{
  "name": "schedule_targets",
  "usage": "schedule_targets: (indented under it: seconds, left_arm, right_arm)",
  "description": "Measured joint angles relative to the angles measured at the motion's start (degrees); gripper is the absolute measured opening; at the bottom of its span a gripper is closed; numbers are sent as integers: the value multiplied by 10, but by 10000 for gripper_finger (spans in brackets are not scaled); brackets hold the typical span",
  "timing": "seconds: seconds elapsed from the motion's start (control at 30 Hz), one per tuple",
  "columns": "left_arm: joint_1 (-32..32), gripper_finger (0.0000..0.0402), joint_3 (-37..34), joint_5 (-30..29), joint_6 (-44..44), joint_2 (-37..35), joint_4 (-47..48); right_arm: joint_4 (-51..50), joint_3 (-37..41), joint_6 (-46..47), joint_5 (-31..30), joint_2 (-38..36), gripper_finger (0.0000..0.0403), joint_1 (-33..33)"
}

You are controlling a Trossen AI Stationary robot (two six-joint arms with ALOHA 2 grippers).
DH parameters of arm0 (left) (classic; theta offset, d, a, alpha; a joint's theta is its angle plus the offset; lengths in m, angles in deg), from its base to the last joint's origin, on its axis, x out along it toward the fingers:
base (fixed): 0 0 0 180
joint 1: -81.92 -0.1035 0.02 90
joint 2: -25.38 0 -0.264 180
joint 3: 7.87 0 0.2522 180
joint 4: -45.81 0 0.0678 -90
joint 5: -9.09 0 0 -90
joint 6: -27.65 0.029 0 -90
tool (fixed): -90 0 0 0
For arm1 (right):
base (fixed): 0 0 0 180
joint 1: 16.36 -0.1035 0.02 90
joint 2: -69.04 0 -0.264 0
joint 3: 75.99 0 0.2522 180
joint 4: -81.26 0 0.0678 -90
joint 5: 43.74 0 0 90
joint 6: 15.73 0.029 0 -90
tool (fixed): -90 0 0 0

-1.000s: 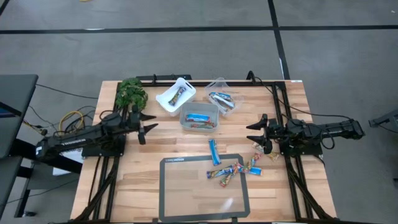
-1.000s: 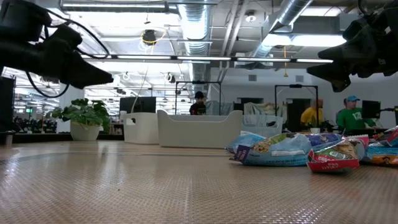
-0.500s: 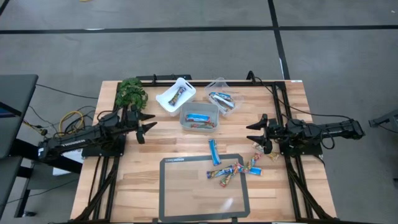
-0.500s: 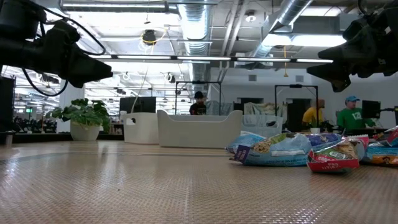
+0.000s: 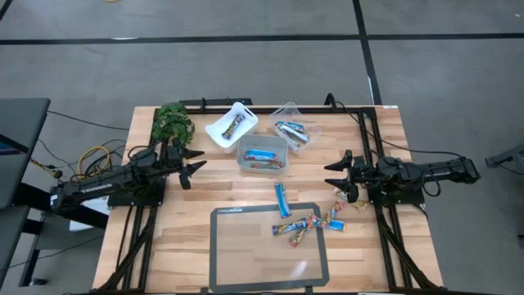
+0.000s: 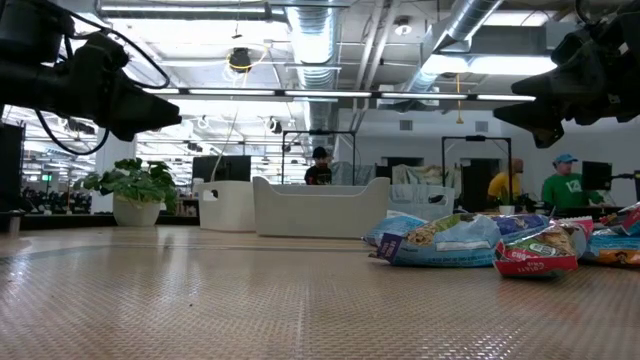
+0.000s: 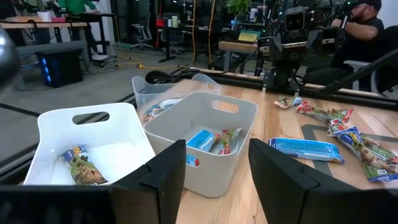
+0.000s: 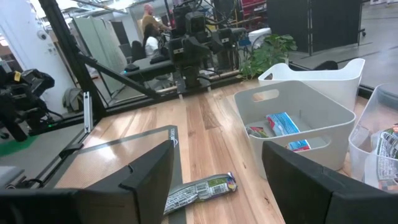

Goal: Pick and place Granola Bars by type
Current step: Put the yellow granola bar into the transparent bin

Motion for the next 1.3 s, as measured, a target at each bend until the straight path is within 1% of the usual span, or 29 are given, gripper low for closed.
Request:
schedule_targets:
  seconds: [0.53, 0.57, 0.63, 0.7, 0.77, 0.87, 1.0, 1.2, 1.3]
  left_arm:
    - [0, 169, 0, 0, 0, 0, 0]
    - [0, 169, 0, 0, 0, 0, 0]
    - [0, 169, 0, 0, 0, 0, 0]
    - [0, 169, 0, 0, 0, 0, 0]
    - [0, 169, 0, 0, 0, 0, 0]
    - [0, 169, 0, 0, 0, 0, 0]
    - [0, 169, 0, 0, 0, 0, 0]
    - [0, 169, 0, 0, 0, 0, 0]
    - [0, 169, 0, 0, 0, 0, 0]
  right_arm:
    - [2, 0, 4, 0, 0, 240, 0]
    - [10, 0, 26, 0, 0, 240, 0]
    - [16, -3, 112, 0, 0, 240, 0]
    - [-9, -14, 209, 0, 1, 240, 0]
    - [-27, -33, 279, 0, 12, 240, 0]
    - [-76, -61, 317, 0, 52, 240, 0]
    - [-94, -114, 320, 0, 125, 240, 0]
    - [-161, -201, 270, 5, 274, 240, 0]
    - [-189, -248, 241, 37, 350, 240, 0]
